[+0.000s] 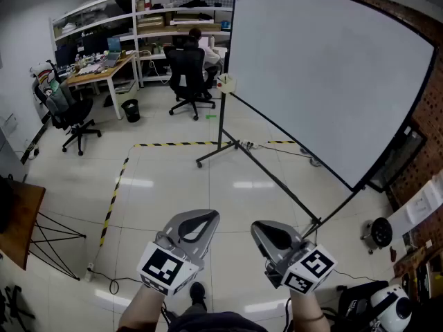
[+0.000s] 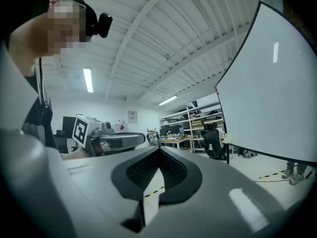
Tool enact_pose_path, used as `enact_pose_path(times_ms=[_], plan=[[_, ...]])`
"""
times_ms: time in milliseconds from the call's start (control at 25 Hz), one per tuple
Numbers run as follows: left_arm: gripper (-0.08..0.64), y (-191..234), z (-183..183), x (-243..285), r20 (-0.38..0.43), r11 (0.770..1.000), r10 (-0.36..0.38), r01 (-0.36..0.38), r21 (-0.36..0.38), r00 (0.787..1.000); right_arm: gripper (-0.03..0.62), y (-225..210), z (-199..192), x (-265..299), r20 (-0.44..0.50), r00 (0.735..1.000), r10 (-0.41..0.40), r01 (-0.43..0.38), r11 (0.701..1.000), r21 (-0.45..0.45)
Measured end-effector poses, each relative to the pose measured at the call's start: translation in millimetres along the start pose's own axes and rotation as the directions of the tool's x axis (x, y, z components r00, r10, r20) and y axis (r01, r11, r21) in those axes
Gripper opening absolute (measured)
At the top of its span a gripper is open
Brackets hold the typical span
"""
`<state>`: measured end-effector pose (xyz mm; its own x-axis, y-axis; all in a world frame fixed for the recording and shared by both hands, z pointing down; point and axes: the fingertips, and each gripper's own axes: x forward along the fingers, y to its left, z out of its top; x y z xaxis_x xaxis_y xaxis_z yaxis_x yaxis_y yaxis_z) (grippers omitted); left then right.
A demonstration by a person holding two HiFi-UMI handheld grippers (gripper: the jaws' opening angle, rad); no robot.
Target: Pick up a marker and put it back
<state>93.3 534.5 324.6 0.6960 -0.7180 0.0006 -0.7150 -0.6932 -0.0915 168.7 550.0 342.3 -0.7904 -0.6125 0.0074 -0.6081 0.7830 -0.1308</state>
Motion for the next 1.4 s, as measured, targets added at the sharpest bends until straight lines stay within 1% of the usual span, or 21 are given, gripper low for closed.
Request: enact_pose_path(times_ms=[200, 360, 440, 600, 680, 760, 920, 1120, 1280, 1400], plan=[[0.006, 75.2, -11.6, 11.6, -0.018, 1.0, -0.01, 0.01, 0.003, 1.0, 0.0, -27.7, 3.2, 64.0, 0.01, 0.999, -0.037, 0.037, 0.999, 0.023], [0.006, 124.7, -13.6, 21.6, -0.014, 0.999, -0.032, 0.032, -0.003, 0.999, 0.0, -41.4, 10.5, 111.8, 0.012, 0.999, -0.047, 0.047, 0.999, 0.011], [0.006, 146.4, -16.8, 27.4, -0.025, 0.999, -0.043, 0.043, 0.012, 0.999, 0.0, -46.8, 13.7, 133.7, 0.014, 0.999, -0.045, 0.045, 0.999, 0.007], [0.006, 177.1, -27.1, 41.0, -0.04, 0.998, -0.054, 0.055, 0.015, 0.998, 0.0, -61.8, 6.1, 171.2, -0.023, 1.0, -0.022, 0.021, 1.0, -0.012], [0.006, 188.4, -31.6, 52.1, -0.054, 0.998, -0.058, 0.059, 0.009, 0.997, 0.0, -75.6, 4.8, 185.1, -0.033, 0.999, -0.022, 0.022, 1.0, -0.018], [0.006, 200.8, -30.3, 67.2, -0.047, 0.998, -0.064, 0.065, 0.004, 0.997, 0.0, -90.6, 6.7, 199.7, -0.039, 0.999, -0.012, 0.011, 1.0, -0.018], [0.006, 230.5, -37.1, 104.9, -0.069, 0.997, -0.069, 0.071, 0.028, 0.995, 0.0, -129.6, 4.4, 230.5, -0.067, 0.997, 0.025, -0.024, 1.0, 0.009], [0.006, 263.9, -38.8, 165.8, -0.086, 0.998, -0.046, 0.049, 0.025, 0.995, 0.0, -194.7, 5.3, 260.7, -0.077, 0.995, 0.065, -0.063, 0.997, 0.037], [0.006, 297.2, -48.8, 210.5, -0.119, 0.999, -0.012, 0.016, 0.032, 0.993, 0.0, -246.1, 7.6, 288.2, -0.078, 0.992, 0.097, -0.093, 0.994, 0.05], [0.006, 315.6, -49.3, 234.1, -0.12, 0.999, 0.019, -0.015, 0.034, 0.993, 0.0, -273.4, 7.9, 307.1, -0.081, 0.988, 0.128, -0.123, 0.991, 0.061]])
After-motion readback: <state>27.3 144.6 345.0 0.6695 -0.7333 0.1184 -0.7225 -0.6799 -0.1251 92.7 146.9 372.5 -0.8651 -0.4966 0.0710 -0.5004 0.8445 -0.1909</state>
